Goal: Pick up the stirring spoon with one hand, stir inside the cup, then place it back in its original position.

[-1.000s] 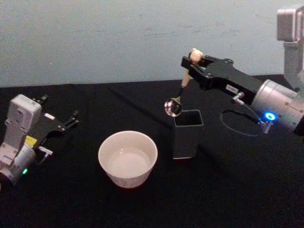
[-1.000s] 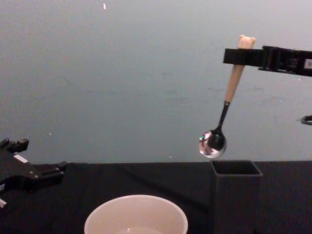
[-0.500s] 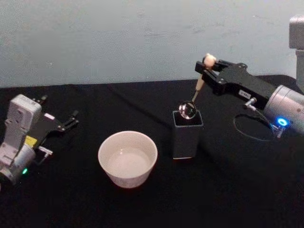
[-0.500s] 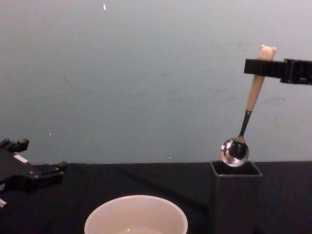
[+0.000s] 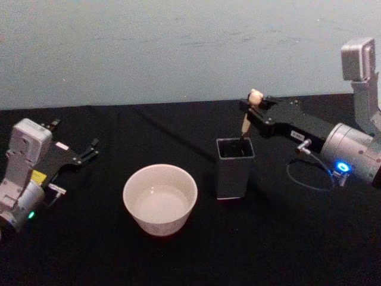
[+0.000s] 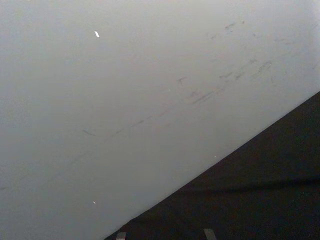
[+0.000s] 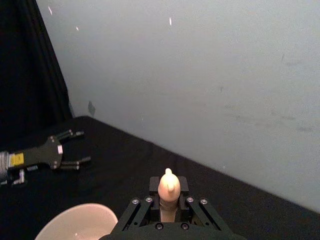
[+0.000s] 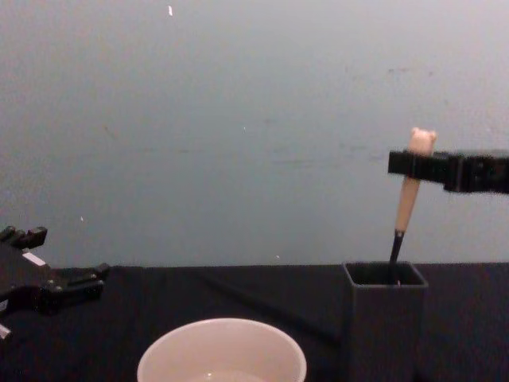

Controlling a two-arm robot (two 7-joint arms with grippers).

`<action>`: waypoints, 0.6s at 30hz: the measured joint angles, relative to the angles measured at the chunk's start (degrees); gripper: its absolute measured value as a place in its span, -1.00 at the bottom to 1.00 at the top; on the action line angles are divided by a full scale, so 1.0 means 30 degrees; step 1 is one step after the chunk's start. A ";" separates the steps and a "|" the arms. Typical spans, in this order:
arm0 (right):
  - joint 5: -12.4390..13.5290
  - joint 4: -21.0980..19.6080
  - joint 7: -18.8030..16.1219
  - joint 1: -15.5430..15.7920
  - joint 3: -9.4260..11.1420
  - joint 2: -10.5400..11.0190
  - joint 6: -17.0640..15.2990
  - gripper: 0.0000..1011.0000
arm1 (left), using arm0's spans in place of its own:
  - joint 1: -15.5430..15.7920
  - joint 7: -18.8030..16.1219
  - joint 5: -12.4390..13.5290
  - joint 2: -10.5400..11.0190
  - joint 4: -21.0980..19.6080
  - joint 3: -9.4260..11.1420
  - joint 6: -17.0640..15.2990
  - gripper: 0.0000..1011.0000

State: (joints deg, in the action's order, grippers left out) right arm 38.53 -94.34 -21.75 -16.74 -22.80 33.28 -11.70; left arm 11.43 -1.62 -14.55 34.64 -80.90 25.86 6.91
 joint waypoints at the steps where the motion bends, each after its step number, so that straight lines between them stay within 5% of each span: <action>1: -0.0030 0.0107 -0.0022 -0.0018 -0.0056 -0.0034 -0.0043 -0.58 | -0.0002 0.0001 0.0001 0.0001 0.0000 0.0001 0.0000 0.98; 18: -0.0489 0.1749 -0.0466 -0.0288 -0.0890 -0.0494 -0.0801 -0.58 | 0.0000 0.0001 0.0001 0.0000 0.0000 0.0000 -0.0001 0.98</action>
State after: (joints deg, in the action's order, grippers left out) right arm 37.06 -89.09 -23.15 -17.60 -25.47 31.80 -14.10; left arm 11.43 -1.62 -14.55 34.65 -80.90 25.86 6.90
